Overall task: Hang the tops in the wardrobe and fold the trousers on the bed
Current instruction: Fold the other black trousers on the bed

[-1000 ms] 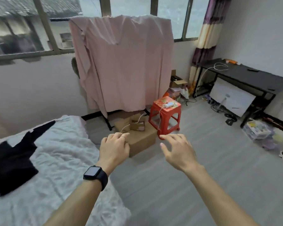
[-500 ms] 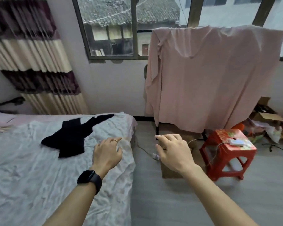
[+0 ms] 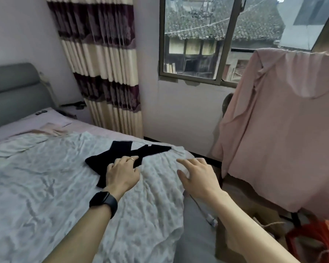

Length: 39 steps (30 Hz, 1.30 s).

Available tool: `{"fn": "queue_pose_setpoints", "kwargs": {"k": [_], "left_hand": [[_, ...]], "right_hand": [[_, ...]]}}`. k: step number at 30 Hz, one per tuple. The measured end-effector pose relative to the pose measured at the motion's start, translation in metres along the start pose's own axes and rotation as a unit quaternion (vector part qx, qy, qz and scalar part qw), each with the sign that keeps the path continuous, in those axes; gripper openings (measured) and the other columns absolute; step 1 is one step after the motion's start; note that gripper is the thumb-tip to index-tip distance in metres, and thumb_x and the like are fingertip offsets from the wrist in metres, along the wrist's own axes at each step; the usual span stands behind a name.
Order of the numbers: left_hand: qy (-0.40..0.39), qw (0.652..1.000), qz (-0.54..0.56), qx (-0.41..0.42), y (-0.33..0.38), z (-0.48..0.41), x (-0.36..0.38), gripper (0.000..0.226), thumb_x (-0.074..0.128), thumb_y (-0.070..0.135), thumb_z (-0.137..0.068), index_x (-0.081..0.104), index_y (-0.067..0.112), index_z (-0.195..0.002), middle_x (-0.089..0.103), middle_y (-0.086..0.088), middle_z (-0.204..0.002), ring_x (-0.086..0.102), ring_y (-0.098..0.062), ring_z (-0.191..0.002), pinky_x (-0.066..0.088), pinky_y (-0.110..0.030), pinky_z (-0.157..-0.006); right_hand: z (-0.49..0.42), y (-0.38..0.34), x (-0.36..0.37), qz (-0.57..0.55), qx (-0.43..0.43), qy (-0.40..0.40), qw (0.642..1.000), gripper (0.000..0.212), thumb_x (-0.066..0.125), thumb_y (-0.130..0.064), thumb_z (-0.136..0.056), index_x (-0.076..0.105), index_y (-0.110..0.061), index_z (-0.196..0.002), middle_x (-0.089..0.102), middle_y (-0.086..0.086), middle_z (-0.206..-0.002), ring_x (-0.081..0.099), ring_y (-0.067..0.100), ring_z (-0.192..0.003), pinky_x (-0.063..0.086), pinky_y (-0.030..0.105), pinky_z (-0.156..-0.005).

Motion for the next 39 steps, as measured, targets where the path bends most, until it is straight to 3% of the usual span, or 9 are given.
{"fn": "queue_pose_setpoints", "kwargs": {"k": [4, 11, 18, 23, 27, 31, 33, 35, 39], "left_hand": [[0.007, 1.000, 0.002, -0.027, -0.014, -0.075, 0.013, 0.049, 0.045, 0.039, -0.098, 0.047, 0.034, -0.147, 0.052, 0.006, -0.145, 0.046, -0.022, -0.130, 0.035, -0.038, -0.105], [-0.050, 0.996, -0.013, -0.072, -0.040, -0.165, 0.063, 0.050, 0.044, 0.040, -0.099, 0.045, 0.034, -0.148, 0.051, 0.007, -0.145, 0.046, -0.021, -0.130, 0.037, -0.037, -0.106], [-0.142, 0.966, -0.030, -0.212, -0.114, -0.265, 0.191, 0.056, 0.043, 0.048, -0.099, 0.037, 0.033, -0.152, 0.045, 0.008, -0.149, 0.042, -0.019, -0.135, 0.033, -0.035, -0.109], [-0.219, 0.929, -0.037, -0.295, -0.157, -0.320, 0.291, 0.067, 0.047, 0.056, -0.096, 0.029, 0.028, -0.155, 0.037, 0.001, -0.153, 0.039, -0.025, -0.136, 0.032, -0.040, -0.111], [-0.253, 0.902, -0.035, -0.349, -0.183, -0.345, 0.362, 0.080, 0.050, 0.061, -0.094, 0.016, 0.027, -0.158, 0.021, -0.006, -0.161, 0.031, -0.033, -0.142, 0.029, -0.045, -0.114], [-0.192, 0.879, 0.009, -0.437, -0.209, -0.364, 0.398, 0.090, 0.050, 0.066, -0.094, 0.005, 0.026, -0.160, -0.004, -0.013, -0.167, 0.015, -0.038, -0.150, 0.026, -0.051, -0.118], [-0.139, 0.860, 0.030, -0.491, -0.231, -0.374, 0.408, 0.091, 0.052, 0.064, -0.094, 0.005, 0.023, -0.160, 0.001, -0.015, -0.167, 0.016, -0.038, -0.150, 0.029, -0.050, -0.117], [-0.141, 0.839, 0.035, -0.524, -0.254, -0.383, 0.414, 0.092, 0.055, 0.061, -0.094, 0.005, 0.021, -0.160, 0.016, -0.015, -0.163, 0.027, -0.037, -0.144, 0.040, -0.047, -0.106], [-0.171, 0.854, -0.031, -0.490, -0.269, -0.377, 0.414, 0.065, 0.059, 0.032, -0.099, 0.027, 0.014, -0.154, 0.047, -0.011, -0.141, 0.047, -0.029, -0.126, 0.049, -0.040, -0.085]], "right_hand": [[-0.089, 0.015, 0.023, 0.010, -0.021, -0.027, 0.999, 0.047, 0.044, -0.049, -0.102, 0.046, -0.038, -0.147, 0.054, -0.014, -0.143, 0.039, 0.020, -0.136, 0.040, 0.039, -0.102], [-0.216, 0.045, 0.090, -0.005, -0.045, -0.086, 0.995, 0.047, 0.043, -0.049, -0.102, 0.045, -0.038, -0.148, 0.054, -0.013, -0.144, 0.038, 0.019, -0.137, 0.033, 0.035, -0.105], [-0.358, 0.076, 0.267, -0.016, -0.094, -0.256, 0.962, 0.050, 0.040, -0.050, -0.102, 0.038, -0.038, -0.151, 0.047, -0.013, -0.151, 0.032, 0.018, -0.143, 0.038, 0.034, -0.110], [-0.416, 0.093, 0.395, 0.007, -0.123, -0.378, 0.918, 0.057, 0.039, -0.049, -0.103, 0.024, -0.037, -0.156, 0.020, -0.004, -0.167, 0.014, 0.021, -0.153, 0.031, 0.041, -0.118], [-0.438, 0.101, 0.483, 0.043, -0.152, -0.440, 0.884, 0.064, 0.037, -0.051, -0.103, 0.008, -0.039, -0.159, -0.013, -0.001, -0.169, -0.010, 0.029, -0.156, 0.011, 0.053, -0.124], [-0.426, 0.124, 0.535, 0.059, -0.163, -0.495, 0.851, 0.070, 0.036, -0.050, -0.103, -0.006, -0.040, -0.158, -0.026, -0.004, -0.166, -0.019, 0.030, -0.154, 0.014, 0.061, -0.121], [-0.417, 0.134, 0.552, 0.061, -0.169, -0.497, 0.849, 0.072, 0.030, -0.053, -0.103, -0.017, -0.042, -0.156, -0.033, -0.005, -0.163, -0.026, 0.029, -0.152, 0.010, 0.063, -0.121], [-0.418, 0.137, 0.562, 0.059, -0.176, -0.495, 0.849, 0.071, 0.027, -0.056, -0.103, -0.020, -0.043, -0.155, -0.035, -0.006, -0.162, -0.029, 0.028, -0.151, 0.008, 0.062, -0.121], [-0.431, 0.130, 0.561, 0.073, -0.176, -0.526, 0.829, 0.072, 0.034, -0.054, -0.103, -0.009, -0.041, -0.158, -0.027, -0.005, -0.165, -0.021, 0.030, -0.153, 0.012, 0.062, -0.121]]}}
Point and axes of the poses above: each hand's wrist, its own z-axis away from the middle knuckle, its own x-axis out of the palm, y = z × x, the point moved 2 cm from there along -z, towards the middle knuckle
